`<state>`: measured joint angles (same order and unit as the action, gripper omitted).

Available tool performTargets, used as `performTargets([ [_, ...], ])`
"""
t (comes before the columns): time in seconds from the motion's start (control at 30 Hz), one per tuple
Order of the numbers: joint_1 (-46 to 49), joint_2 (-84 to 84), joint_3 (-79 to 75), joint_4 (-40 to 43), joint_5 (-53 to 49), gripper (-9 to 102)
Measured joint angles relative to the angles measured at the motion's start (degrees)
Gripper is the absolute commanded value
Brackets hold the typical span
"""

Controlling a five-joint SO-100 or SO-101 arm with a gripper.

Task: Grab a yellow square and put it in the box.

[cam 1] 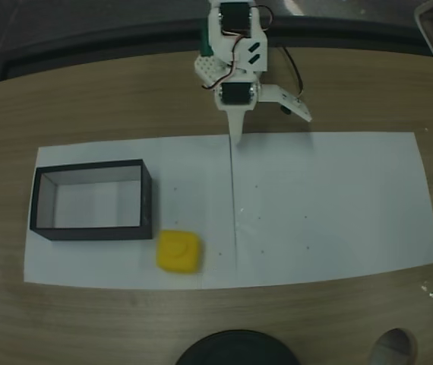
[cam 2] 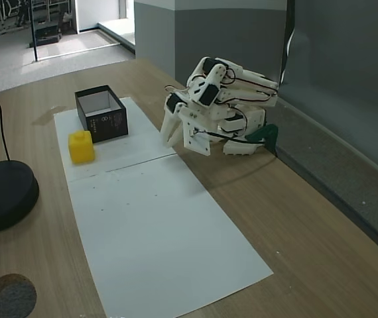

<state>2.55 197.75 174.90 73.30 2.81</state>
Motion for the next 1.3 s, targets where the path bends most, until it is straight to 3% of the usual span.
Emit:
performTargets([
  [0.47,0.26,0.00,0.00,-2.99,-0.26,0],
  [0.57,1.41,0.00,0.00,-8.09,-0.26,1],
  [0.77,12.13,0.00,-2.29,-22.06,-0.26,20],
  [1.03,10.90,-0.18,-7.21,-23.03,-2.02,20],
  [1.3,16.79,-0.18,-7.21,-23.20,-2.37,19],
])
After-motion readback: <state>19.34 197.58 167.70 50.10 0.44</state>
